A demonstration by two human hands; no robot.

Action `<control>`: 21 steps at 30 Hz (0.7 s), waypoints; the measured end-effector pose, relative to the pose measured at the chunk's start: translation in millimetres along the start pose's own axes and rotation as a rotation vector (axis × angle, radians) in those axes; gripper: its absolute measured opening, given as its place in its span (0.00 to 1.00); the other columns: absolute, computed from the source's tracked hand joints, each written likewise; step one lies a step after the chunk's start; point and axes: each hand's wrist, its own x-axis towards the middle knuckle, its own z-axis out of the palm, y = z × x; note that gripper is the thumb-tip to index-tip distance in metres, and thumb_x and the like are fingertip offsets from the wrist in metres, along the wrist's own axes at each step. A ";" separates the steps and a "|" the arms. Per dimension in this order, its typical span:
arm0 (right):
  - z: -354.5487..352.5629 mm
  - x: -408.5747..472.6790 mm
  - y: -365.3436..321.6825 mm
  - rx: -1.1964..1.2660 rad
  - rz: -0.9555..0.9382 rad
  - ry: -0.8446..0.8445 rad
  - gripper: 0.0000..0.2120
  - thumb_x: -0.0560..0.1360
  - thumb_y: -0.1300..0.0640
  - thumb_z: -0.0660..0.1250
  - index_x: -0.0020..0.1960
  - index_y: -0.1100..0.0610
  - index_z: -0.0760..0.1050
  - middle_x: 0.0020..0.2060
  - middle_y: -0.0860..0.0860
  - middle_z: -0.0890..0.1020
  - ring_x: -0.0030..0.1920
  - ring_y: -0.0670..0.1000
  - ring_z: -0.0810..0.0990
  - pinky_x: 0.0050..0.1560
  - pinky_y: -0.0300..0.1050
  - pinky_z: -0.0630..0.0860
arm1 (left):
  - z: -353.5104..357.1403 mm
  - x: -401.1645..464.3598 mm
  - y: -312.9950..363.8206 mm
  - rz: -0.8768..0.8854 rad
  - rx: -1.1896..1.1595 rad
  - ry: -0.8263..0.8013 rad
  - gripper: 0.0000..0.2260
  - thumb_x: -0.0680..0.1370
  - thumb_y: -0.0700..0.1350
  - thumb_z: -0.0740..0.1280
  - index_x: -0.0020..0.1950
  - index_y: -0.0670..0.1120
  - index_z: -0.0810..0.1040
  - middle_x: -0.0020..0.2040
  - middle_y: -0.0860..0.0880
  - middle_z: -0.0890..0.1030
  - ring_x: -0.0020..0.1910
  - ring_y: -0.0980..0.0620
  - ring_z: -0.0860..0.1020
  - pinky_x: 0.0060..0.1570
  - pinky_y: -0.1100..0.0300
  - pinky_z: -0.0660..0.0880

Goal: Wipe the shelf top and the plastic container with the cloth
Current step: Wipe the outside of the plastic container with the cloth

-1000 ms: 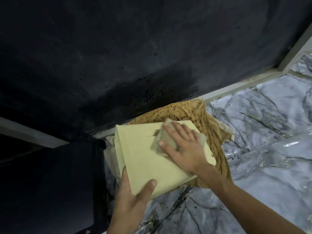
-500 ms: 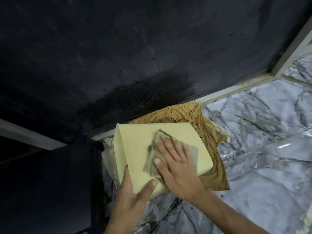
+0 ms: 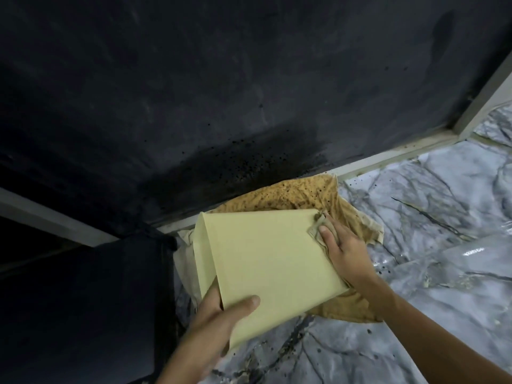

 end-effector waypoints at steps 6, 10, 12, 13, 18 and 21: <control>-25.3 10.6 10.5 -0.190 -0.247 -0.063 0.23 0.79 0.46 0.61 0.69 0.57 0.75 0.63 0.56 0.80 0.56 0.58 0.82 0.53 0.46 0.77 | -15.5 66.4 69.4 0.085 -0.033 0.196 0.19 0.79 0.35 0.73 0.68 0.44 0.74 0.60 0.39 0.86 0.59 0.37 0.84 0.54 0.43 0.83; -39.6 5.6 8.8 -0.100 -0.227 0.012 0.17 0.80 0.45 0.61 0.61 0.55 0.79 0.51 0.44 0.83 0.48 0.48 0.81 0.49 0.26 0.70 | -20.6 80.3 68.5 0.154 0.062 0.205 0.21 0.80 0.31 0.70 0.70 0.46 0.75 0.57 0.44 0.86 0.56 0.42 0.84 0.60 0.41 0.81; -48.4 -1.8 1.6 0.015 -0.137 0.105 0.18 0.81 0.39 0.57 0.48 0.52 0.76 0.36 0.44 0.81 0.35 0.43 0.77 0.36 0.29 0.69 | -19.9 71.1 57.9 0.222 0.068 0.208 0.20 0.80 0.32 0.71 0.65 0.52 0.78 0.54 0.47 0.89 0.54 0.45 0.87 0.53 0.46 0.84; -54.0 -5.5 -4.2 0.074 -0.081 0.153 0.19 0.81 0.38 0.55 0.45 0.51 0.74 0.33 0.47 0.79 0.33 0.44 0.76 0.33 0.34 0.70 | -19.0 64.7 51.8 0.253 0.075 0.206 0.20 0.80 0.32 0.71 0.63 0.55 0.79 0.54 0.50 0.89 0.54 0.46 0.88 0.49 0.50 0.85; -81.4 -27.4 -41.4 0.300 -0.064 0.278 0.15 0.83 0.43 0.54 0.42 0.44 0.73 0.36 0.39 0.79 0.36 0.40 0.77 0.35 0.30 0.69 | -13.2 28.5 30.9 0.427 0.112 0.246 0.24 0.80 0.38 0.73 0.64 0.66 0.77 0.57 0.57 0.88 0.55 0.55 0.87 0.49 0.53 0.85; -85.2 -31.6 -70.1 0.323 -0.189 0.211 0.13 0.83 0.45 0.53 0.46 0.45 0.74 0.38 0.41 0.79 0.39 0.44 0.78 0.36 0.33 0.71 | -1.6 10.2 17.3 0.476 0.084 0.290 0.26 0.79 0.36 0.74 0.62 0.68 0.77 0.58 0.57 0.87 0.55 0.57 0.86 0.45 0.62 0.85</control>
